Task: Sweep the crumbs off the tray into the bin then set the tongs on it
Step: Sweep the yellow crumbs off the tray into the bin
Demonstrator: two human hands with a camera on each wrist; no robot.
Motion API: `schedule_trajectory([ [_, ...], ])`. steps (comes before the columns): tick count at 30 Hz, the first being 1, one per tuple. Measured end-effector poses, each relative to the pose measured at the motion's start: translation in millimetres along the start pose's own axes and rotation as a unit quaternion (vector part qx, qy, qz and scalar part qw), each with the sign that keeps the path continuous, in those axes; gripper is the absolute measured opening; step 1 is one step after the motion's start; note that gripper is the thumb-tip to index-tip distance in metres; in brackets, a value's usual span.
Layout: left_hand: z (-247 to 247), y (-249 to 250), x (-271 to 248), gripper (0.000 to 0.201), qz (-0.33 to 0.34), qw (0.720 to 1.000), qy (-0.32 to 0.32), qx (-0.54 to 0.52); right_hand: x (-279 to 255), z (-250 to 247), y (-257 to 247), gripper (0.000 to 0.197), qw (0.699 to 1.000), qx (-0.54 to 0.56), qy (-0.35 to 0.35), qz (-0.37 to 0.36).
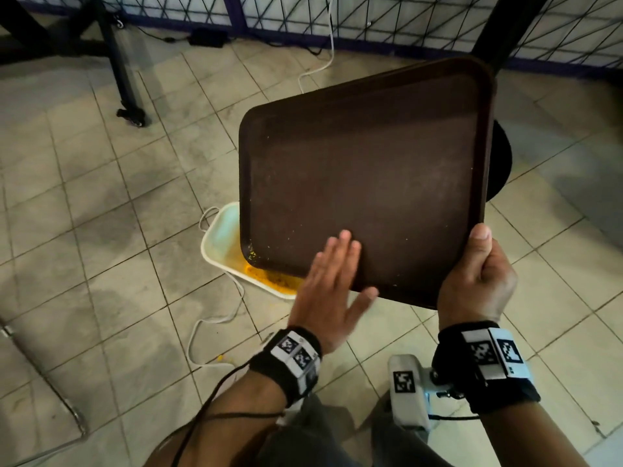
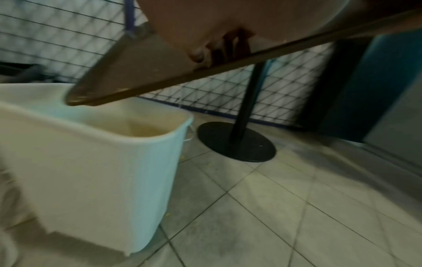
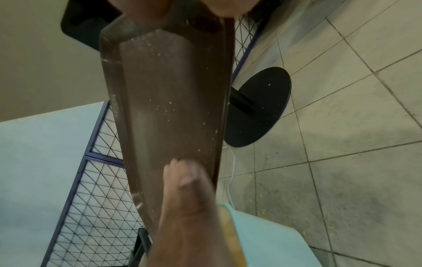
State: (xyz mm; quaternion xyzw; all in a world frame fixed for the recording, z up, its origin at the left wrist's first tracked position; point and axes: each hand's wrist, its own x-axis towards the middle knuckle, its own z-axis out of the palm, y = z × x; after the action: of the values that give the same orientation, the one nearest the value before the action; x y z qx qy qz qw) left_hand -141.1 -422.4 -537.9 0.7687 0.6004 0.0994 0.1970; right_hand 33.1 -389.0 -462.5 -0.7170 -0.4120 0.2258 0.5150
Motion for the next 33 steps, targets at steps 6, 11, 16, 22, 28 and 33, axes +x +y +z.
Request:
schedule_trajectory([
  [6,2.2,-50.4,-6.2,0.075,-0.108,0.992,-0.056,0.017,16.8,-11.1,-16.7,0.045,1.0,0.018,0.012,0.009],
  [11,-35.3,-45.6,11.3,0.077,-0.118,0.993,-0.013,-0.015,13.3,-13.2,-16.7,0.045,0.999,0.031,0.023,0.018],
  [16,-24.0,31.0,13.5,0.07,0.173,0.981,-0.029,0.079,9.9,0.3,-16.7,0.042,0.998,0.052,0.015,0.034],
  [22,-4.8,-64.6,-14.4,0.063,0.009,0.995,-0.082,0.065,15.7,-9.9,-15.5,0.042,0.999,0.023,0.004,0.036],
  [28,-43.8,-86.6,1.8,0.073,-0.112,0.994,0.0,0.004,12.2,-12.0,-11.4,0.04,0.999,0.006,0.028,0.034],
  [33,-33.7,-32.3,21.2,0.071,-0.015,1.0,0.005,-0.011,8.9,-8.1,-15.4,0.041,0.999,0.014,0.004,0.031],
])
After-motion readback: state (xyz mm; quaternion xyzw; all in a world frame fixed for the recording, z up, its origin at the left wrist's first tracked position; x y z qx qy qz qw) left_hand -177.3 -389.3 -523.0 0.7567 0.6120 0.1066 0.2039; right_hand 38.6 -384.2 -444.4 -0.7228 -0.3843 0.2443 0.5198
